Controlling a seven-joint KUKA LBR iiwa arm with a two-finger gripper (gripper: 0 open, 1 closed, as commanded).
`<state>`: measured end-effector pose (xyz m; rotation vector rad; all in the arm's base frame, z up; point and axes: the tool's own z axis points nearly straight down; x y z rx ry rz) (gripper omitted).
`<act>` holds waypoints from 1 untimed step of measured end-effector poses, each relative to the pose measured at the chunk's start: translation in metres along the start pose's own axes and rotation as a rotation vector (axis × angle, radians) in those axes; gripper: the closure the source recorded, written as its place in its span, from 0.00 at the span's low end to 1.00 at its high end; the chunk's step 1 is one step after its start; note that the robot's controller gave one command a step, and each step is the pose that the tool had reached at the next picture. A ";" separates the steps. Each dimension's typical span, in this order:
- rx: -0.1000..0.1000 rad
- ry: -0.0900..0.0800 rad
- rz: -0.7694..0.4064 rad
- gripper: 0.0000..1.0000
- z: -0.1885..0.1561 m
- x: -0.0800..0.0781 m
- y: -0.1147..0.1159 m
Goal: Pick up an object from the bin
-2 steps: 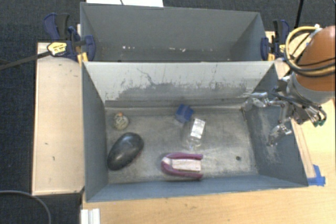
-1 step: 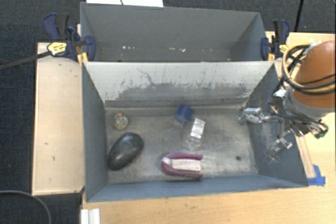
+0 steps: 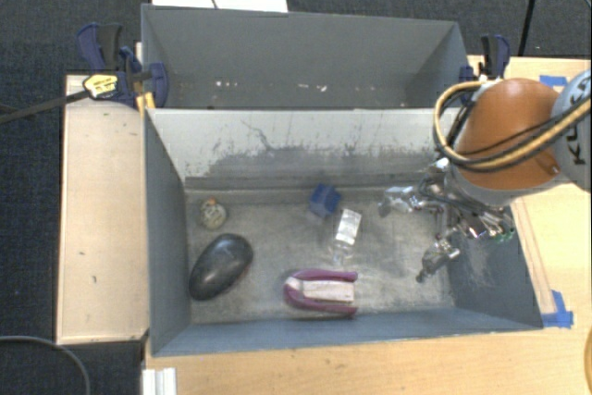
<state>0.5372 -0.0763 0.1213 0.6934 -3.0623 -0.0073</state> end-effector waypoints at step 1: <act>0.006 -0.008 -0.206 0.00 -0.026 -0.069 0.058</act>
Offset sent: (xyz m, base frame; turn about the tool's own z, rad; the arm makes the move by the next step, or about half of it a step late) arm 0.0358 0.0778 0.0250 -0.2038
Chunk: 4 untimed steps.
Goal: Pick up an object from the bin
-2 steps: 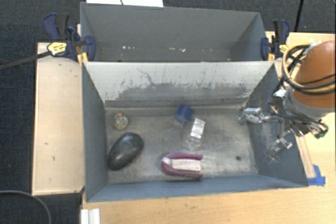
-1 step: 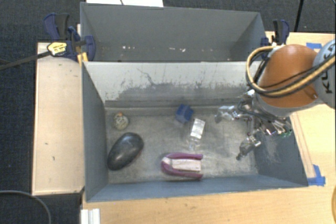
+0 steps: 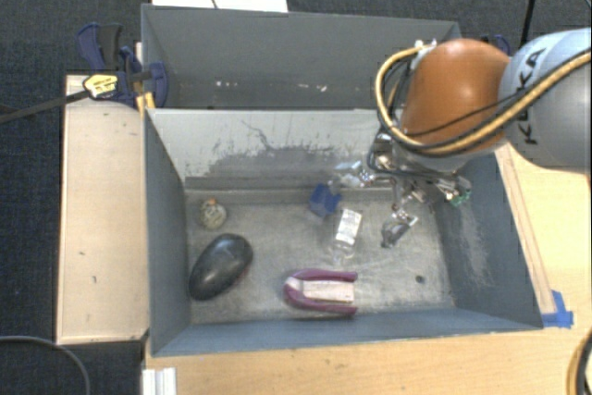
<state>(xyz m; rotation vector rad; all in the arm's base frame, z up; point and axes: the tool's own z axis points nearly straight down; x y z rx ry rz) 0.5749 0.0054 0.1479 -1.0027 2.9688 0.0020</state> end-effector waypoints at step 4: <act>0.002 0.000 -0.158 1.00 -0.033 -0.021 0.015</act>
Offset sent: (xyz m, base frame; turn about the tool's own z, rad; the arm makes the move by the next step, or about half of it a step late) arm 0.0015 0.0375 -0.0779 0.1321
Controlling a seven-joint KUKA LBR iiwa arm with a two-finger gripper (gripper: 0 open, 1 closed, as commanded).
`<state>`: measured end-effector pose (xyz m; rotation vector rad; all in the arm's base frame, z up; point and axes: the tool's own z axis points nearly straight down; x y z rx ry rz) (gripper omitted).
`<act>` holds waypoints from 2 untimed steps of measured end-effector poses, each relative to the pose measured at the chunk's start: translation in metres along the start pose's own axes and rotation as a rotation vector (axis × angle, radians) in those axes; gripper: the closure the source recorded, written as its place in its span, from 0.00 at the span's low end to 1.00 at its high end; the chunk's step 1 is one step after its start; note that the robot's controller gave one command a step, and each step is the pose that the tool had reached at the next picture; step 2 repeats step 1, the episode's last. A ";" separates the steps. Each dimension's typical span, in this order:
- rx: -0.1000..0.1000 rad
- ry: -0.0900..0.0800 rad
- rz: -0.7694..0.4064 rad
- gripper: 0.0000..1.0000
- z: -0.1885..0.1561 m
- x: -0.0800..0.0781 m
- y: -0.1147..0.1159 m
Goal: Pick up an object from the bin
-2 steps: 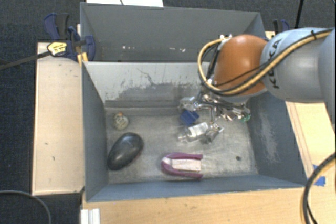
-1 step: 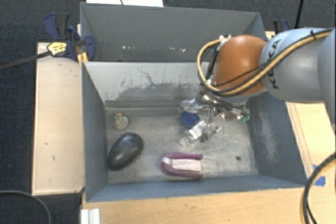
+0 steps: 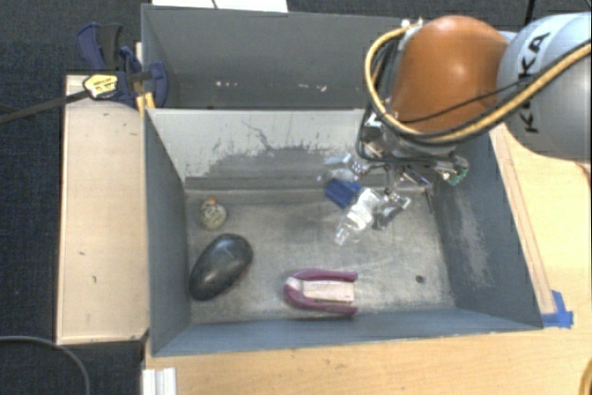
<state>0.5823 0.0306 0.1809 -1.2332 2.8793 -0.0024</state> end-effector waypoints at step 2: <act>-0.001 0.001 -0.014 1.00 -0.040 -0.006 0.010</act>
Offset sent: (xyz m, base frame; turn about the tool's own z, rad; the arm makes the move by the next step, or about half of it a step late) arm -0.0045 0.0104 0.0369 -0.0165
